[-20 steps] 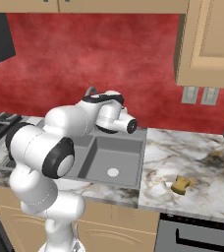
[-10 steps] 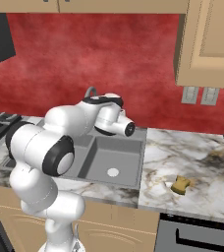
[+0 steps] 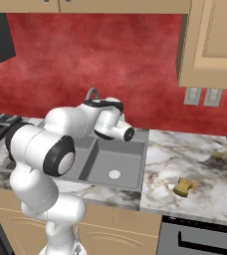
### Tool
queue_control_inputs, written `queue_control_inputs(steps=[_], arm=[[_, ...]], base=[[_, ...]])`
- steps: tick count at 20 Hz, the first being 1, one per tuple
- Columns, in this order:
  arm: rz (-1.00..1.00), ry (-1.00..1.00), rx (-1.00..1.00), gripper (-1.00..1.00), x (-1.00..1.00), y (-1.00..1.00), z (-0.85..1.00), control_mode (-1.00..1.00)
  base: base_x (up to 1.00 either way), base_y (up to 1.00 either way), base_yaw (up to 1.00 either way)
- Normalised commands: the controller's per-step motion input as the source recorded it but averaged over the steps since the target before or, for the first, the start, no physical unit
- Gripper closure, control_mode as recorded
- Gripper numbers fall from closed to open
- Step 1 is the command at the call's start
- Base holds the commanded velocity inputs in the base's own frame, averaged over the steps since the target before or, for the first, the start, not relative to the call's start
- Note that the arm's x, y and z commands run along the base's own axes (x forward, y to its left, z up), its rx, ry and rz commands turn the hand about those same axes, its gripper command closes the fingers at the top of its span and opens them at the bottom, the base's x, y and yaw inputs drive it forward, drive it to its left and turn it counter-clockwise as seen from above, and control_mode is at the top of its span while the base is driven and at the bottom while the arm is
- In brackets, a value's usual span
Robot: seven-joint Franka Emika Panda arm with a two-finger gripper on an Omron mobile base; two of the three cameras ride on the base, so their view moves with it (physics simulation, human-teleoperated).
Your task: Soak the sponge with water for a few seconds and then drop it inside the sink.
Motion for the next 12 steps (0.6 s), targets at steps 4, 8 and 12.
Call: queue_control_inputs(steps=[4, 8, 12], arm=[[0.0, 0.0, 0.0, -1.0, 0.02, 0.0, -0.19, -1.0], [0.0, 0.0, 0.0, -1.0, 0.07, 0.0, -0.19, -1.0], [0.0, 0.0, 0.0, -1.0, 0.1, 0.0, -0.11, -1.0]], base=[[0.0, 0.0, 0.0], [0.0, 0.0, 0.0], [0.0, 0.0, 0.0]])
